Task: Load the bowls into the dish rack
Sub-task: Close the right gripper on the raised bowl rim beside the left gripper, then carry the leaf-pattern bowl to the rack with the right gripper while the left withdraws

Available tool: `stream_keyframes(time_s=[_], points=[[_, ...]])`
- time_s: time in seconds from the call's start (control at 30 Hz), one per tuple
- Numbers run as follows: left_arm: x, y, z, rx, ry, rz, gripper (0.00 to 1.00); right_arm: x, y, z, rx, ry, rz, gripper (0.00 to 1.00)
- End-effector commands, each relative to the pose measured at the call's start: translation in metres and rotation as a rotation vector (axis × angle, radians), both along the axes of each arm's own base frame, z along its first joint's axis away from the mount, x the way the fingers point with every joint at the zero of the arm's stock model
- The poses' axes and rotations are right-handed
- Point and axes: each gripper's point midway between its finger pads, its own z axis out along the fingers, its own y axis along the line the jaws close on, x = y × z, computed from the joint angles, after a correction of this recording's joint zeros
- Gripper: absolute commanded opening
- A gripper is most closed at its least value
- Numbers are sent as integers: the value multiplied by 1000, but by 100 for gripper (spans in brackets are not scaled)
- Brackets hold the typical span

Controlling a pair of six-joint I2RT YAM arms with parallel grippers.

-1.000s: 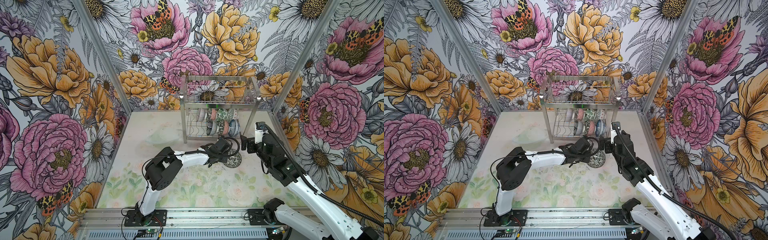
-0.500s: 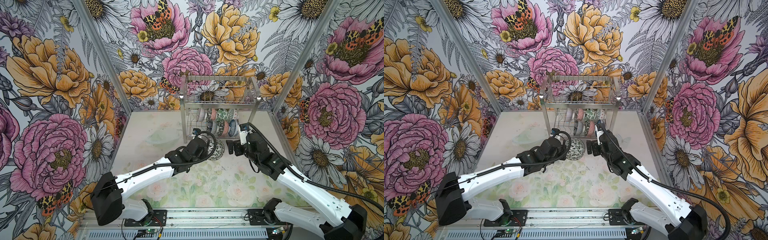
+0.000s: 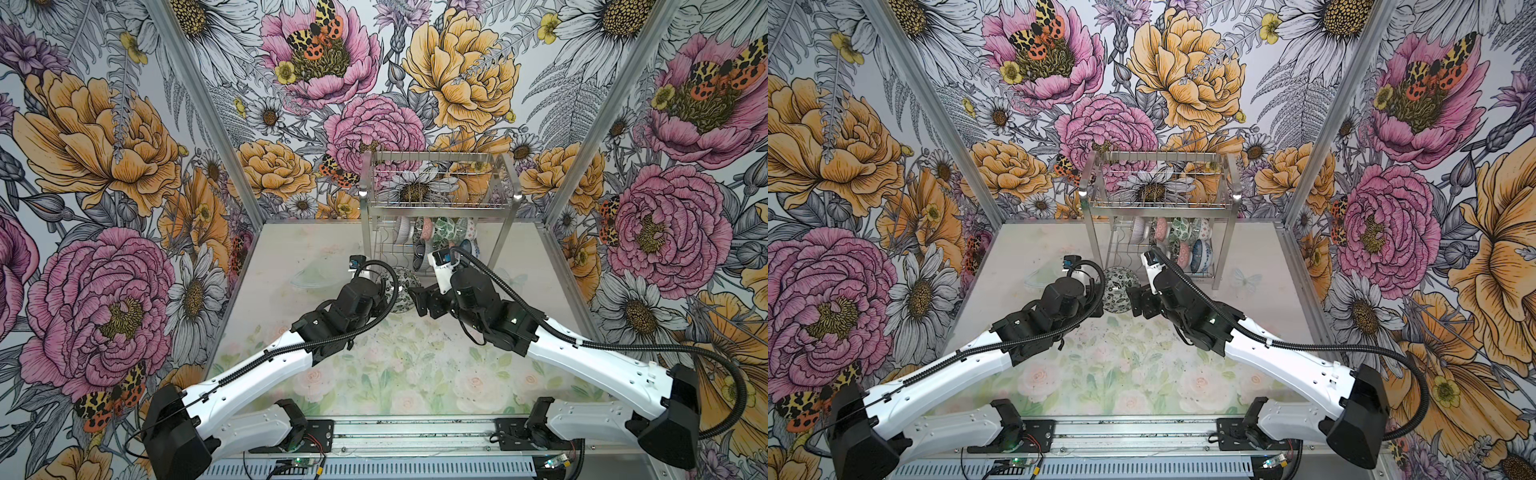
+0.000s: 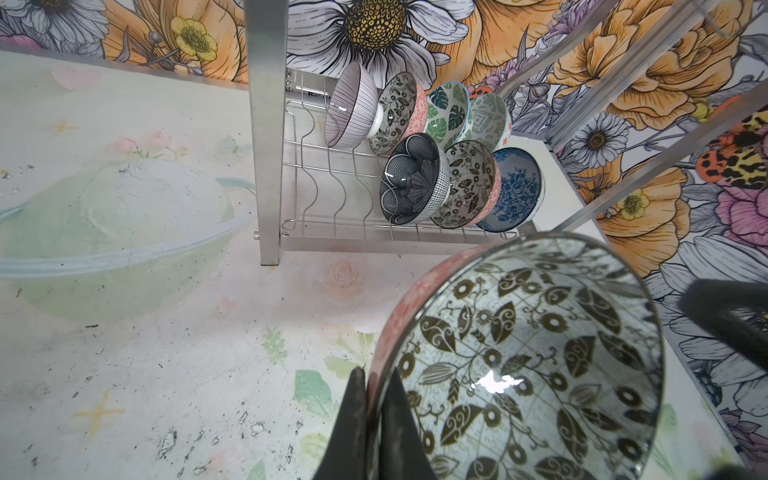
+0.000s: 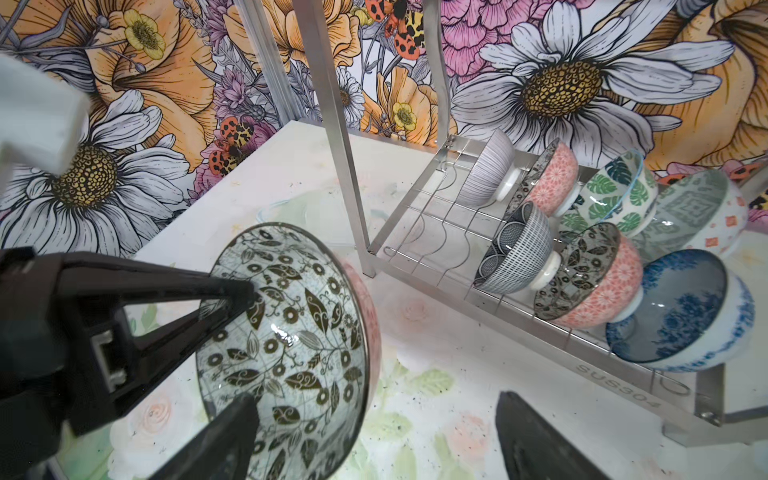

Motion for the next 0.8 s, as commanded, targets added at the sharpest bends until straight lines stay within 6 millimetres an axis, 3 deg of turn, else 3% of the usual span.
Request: stream_keyframes(time_s=[0.0, 0.07, 0.33, 0.5, 0.53, 0.6, 0.63, 0.67, 0.77], points=[[1, 1, 22, -61, -77, 10, 0, 14, 13, 17, 87, -21, -60, 80], [0, 1, 24, -66, -83, 7, 0, 20, 18, 17, 104, -21, -74, 67], [-3, 1, 27, -84, -99, -7, 0, 27, 34, 18, 141, -5, -79, 0], [-3, 1, 21, -72, -87, -16, 0, 29, 33, 20, 138, -17, -101, 0], [-4, 2, 20, -67, -83, -23, 6, 30, 31, 21, 131, -26, -111, 0], [-6, 5, 18, -43, -75, -29, 58, 33, 24, 22, 107, -52, -142, 0], [-7, 11, 16, -18, -71, -20, 94, 37, 17, 21, 77, -71, -173, 0], [-7, 18, 15, 10, -65, -7, 99, 42, 10, 19, 41, -90, -212, 0], [-6, 46, 14, 64, -58, 52, 99, 59, -7, 15, -80, -154, -333, 0]])
